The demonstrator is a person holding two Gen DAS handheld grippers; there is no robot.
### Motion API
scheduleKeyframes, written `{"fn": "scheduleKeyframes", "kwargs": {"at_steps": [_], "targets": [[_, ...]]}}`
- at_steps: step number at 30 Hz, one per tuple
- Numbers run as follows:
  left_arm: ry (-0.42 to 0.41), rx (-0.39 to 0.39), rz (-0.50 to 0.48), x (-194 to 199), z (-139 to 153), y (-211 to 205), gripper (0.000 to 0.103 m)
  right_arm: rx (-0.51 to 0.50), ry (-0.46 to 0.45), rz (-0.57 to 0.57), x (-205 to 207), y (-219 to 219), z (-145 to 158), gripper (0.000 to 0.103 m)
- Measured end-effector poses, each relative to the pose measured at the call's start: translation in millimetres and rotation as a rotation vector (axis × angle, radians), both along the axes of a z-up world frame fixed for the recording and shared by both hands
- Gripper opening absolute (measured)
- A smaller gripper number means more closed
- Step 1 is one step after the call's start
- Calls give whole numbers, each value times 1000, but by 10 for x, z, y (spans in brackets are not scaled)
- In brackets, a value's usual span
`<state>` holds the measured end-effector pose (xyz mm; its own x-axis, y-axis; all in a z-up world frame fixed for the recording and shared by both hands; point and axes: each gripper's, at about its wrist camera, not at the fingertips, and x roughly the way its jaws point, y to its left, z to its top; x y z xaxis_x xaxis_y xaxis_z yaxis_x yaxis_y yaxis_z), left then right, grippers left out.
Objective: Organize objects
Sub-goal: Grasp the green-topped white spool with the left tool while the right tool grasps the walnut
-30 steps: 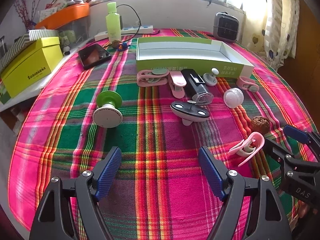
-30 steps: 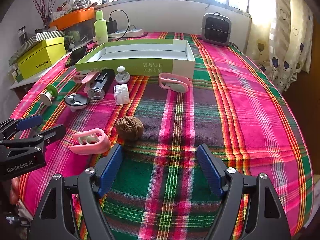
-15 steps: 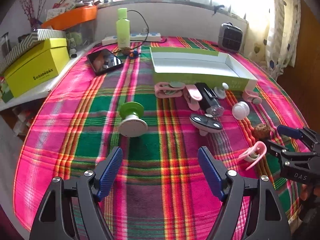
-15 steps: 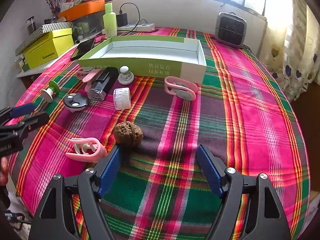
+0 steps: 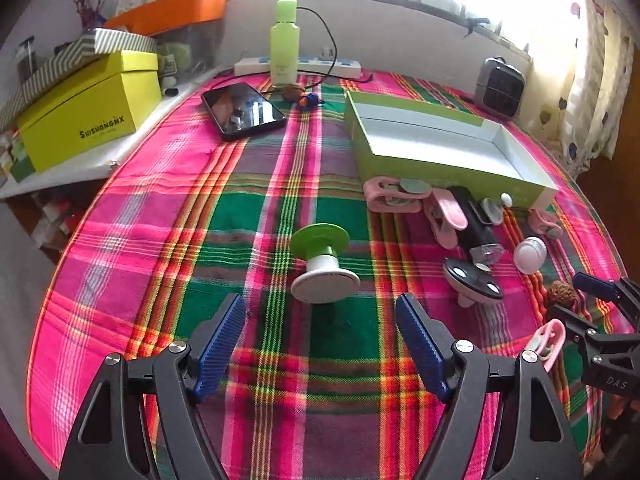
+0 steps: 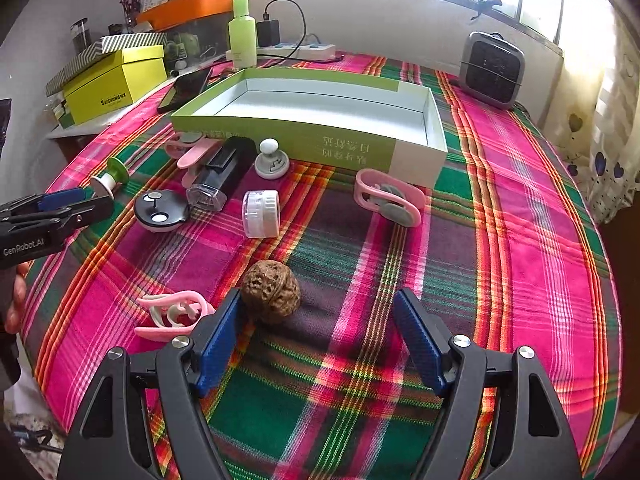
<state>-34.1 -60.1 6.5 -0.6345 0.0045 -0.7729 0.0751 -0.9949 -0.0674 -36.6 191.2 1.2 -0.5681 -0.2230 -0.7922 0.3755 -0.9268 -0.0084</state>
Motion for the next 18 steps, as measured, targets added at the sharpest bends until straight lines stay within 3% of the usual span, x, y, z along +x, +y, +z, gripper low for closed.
{"fn": "scheduleKeyframes", "kwargs": {"at_steps": [7,18], "targets": [[-8,12,4,-100,-16,-32,73,-1,4,10,-30,-44,13,61],[-10,-4,-3,-195,-9,-26,40,-12,8,3,-56,-33,28,35]]}}
